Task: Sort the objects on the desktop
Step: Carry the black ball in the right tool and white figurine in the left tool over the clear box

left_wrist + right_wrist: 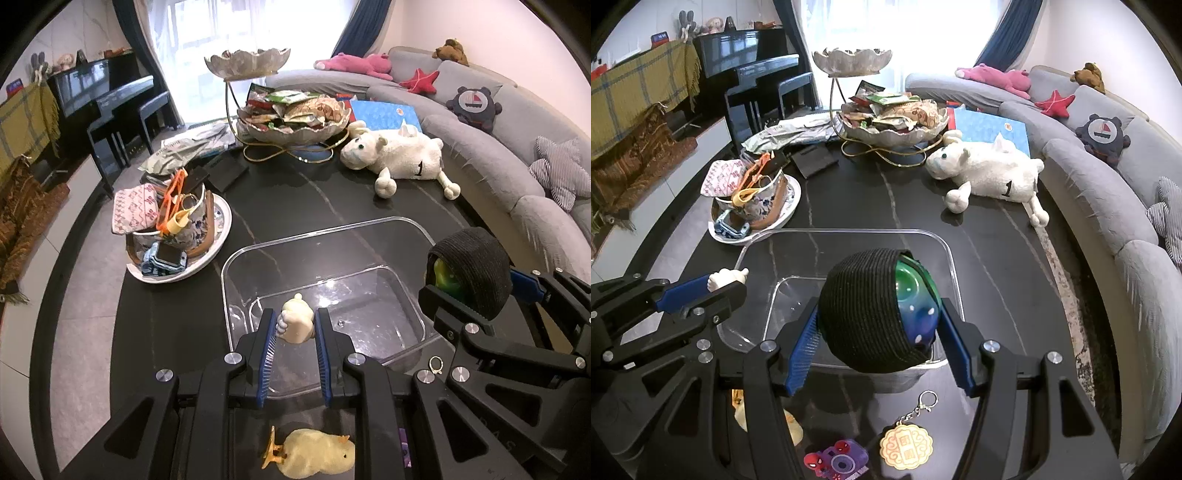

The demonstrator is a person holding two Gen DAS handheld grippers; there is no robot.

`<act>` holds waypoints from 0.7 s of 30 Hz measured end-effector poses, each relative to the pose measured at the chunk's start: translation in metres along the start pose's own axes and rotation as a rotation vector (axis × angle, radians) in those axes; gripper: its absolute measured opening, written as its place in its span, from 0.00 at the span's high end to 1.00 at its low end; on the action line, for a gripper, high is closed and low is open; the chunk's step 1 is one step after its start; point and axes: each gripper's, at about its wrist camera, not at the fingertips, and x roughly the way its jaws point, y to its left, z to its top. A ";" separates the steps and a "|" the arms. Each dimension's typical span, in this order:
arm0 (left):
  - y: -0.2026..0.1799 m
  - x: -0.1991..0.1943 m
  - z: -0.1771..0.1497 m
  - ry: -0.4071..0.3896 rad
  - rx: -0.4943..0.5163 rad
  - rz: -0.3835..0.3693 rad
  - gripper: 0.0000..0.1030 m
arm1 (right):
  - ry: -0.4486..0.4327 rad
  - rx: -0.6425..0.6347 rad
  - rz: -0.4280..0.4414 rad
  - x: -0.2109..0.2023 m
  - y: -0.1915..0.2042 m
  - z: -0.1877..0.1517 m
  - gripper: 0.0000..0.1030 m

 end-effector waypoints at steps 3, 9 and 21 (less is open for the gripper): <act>0.002 0.010 0.001 0.017 -0.007 -0.006 0.83 | 0.024 0.006 0.011 0.012 -0.001 0.001 0.43; 0.003 0.026 0.001 0.045 -0.008 -0.007 0.83 | 0.056 0.007 0.015 0.029 -0.002 0.001 0.43; 0.002 0.044 0.001 0.071 -0.002 -0.007 0.83 | 0.082 -0.001 0.002 0.046 -0.003 -0.001 0.43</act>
